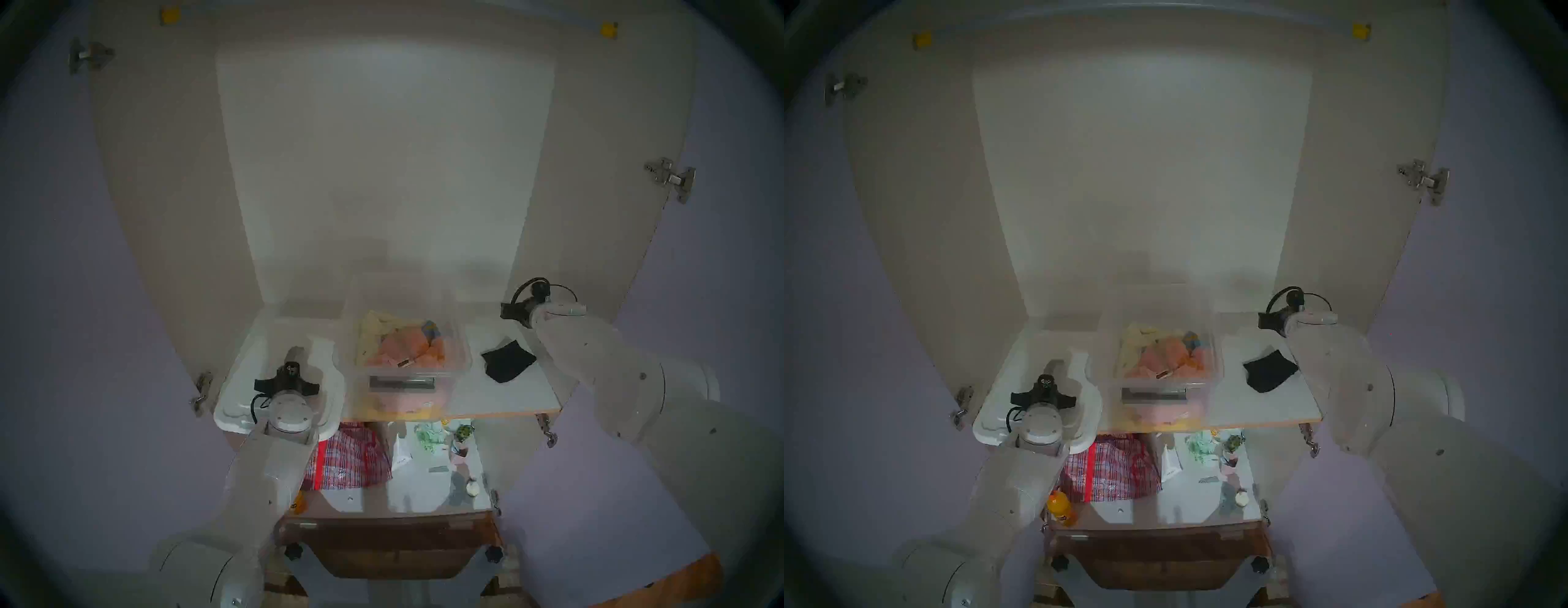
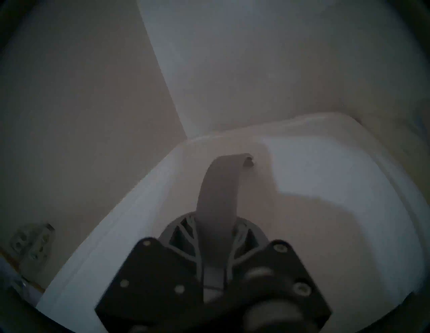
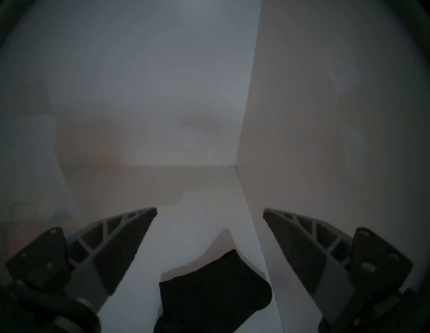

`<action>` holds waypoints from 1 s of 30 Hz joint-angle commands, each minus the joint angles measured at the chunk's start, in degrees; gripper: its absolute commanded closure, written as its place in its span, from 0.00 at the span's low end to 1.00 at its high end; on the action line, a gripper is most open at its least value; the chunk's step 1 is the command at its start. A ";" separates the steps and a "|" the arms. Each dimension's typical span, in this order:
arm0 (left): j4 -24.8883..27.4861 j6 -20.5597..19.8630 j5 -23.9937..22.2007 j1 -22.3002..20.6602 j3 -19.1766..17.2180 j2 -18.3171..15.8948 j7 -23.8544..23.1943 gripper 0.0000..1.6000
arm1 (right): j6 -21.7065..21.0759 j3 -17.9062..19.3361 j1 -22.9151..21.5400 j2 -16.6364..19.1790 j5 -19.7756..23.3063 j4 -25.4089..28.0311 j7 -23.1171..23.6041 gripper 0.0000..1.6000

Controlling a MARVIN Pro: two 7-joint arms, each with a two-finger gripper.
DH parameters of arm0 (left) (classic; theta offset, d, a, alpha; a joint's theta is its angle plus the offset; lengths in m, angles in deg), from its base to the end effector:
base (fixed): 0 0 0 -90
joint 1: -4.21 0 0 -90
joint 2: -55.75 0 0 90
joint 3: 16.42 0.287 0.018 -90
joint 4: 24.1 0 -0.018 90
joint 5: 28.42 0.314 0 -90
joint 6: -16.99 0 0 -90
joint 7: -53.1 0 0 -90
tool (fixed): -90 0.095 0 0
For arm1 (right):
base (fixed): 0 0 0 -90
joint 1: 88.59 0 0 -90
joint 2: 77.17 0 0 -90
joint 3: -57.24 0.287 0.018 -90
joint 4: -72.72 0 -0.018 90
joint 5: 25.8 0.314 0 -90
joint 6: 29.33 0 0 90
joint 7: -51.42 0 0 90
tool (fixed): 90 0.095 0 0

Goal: Take socks out of the storage bin, place them on top of the cabinet, and put the lid back on the bin

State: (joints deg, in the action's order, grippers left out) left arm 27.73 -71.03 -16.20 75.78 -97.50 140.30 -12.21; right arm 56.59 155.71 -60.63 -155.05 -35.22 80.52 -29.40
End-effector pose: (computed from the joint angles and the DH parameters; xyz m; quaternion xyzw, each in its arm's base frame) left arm 0.4838 0.0381 -0.4063 -0.7571 0.0482 -0.6023 0.2482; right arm 0.6235 -0.1391 -0.2766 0.8407 -0.0072 0.5401 0.0383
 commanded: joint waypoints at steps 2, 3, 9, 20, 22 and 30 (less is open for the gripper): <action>2.99 3.91 6.38 -1.35 3.55 -1.29 6.02 1.00 | 0.97 -0.09 -1.90 0.13 -0.07 1.17 0.04 0.00; 3.03 3.97 7.17 -1.43 4.10 -1.23 7.33 1.00 | 0.99 -0.10 -1.91 0.13 -0.07 1.16 0.04 0.00; 3.04 3.45 12.85 -3.31 7.01 -2.06 14.21 1.00 | 0.98 -0.09 -1.91 0.13 -0.07 1.16 0.04 0.00; 1.21 1.85 21.10 -7.50 14.40 -5.81 18.62 1.00 | 0.93 -0.09 -1.90 0.12 -0.07 1.17 0.03 0.00; 1.09 1.52 20.92 -8.36 14.49 -5.47 18.42 1.00 | 0.93 -0.09 -1.90 0.12 -0.07 1.17 0.03 0.00; 0.17 0.08 24.00 -12.09 16.50 -6.62 20.16 1.00 | 0.94 -0.09 -1.91 0.13 -0.07 1.16 0.02 0.00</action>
State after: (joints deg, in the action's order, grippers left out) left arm 26.52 -70.24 4.86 68.16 -81.85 134.39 6.33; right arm 56.59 155.71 -60.65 -155.05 -35.23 80.51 -29.42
